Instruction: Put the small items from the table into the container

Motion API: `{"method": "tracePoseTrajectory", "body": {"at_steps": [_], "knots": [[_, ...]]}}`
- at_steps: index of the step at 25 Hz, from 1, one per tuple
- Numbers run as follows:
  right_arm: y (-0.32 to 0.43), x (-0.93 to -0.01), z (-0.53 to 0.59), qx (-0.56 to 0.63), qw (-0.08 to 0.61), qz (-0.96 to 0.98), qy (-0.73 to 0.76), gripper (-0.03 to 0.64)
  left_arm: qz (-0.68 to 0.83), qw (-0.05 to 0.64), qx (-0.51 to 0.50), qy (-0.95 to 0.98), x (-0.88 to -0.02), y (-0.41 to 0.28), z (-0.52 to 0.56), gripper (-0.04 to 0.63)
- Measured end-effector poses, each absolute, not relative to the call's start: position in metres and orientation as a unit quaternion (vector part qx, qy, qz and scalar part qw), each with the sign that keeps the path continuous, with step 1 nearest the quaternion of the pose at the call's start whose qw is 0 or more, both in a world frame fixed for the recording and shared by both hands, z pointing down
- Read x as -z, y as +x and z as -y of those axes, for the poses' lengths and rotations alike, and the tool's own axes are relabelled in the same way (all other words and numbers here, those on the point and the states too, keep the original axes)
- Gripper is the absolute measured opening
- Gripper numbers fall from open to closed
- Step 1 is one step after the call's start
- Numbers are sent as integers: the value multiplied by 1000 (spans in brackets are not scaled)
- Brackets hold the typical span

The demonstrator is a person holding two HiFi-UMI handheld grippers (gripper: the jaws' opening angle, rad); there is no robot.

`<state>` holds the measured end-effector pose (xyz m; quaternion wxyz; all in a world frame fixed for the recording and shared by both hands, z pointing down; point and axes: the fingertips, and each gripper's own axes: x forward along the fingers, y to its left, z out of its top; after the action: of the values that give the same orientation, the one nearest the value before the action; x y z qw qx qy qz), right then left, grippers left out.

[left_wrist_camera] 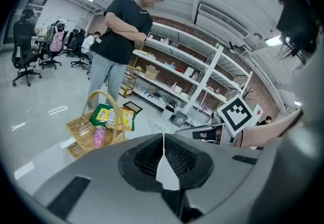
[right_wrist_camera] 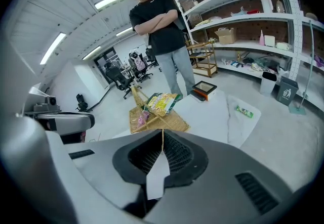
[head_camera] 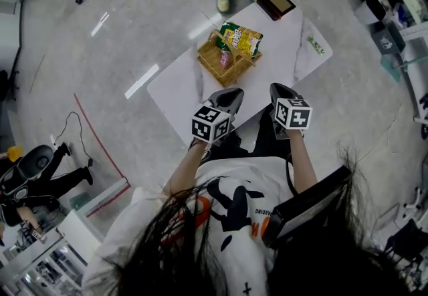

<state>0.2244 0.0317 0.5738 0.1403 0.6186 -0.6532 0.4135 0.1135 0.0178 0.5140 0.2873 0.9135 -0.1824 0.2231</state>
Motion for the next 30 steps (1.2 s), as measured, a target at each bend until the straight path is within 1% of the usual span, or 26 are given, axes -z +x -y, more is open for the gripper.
{"method": "tracePoseTrajectory", "body": {"at_steps": [5, 15, 26, 30], "knots": [[278, -577, -18, -414, 136, 674, 597, 21, 183, 308, -201, 912, -513, 176, -8, 11], [383, -607, -1, -423, 181, 676, 575, 22, 212, 318, -218, 898, -530, 270, 14, 11], [516, -714, 16, -445, 232, 609, 615, 23, 218, 329, -257, 882, -587, 332, 45, 11], [550, -756, 25, -454, 259, 593, 613, 31, 213, 340, -267, 876, -613, 345, 52, 11]]}}
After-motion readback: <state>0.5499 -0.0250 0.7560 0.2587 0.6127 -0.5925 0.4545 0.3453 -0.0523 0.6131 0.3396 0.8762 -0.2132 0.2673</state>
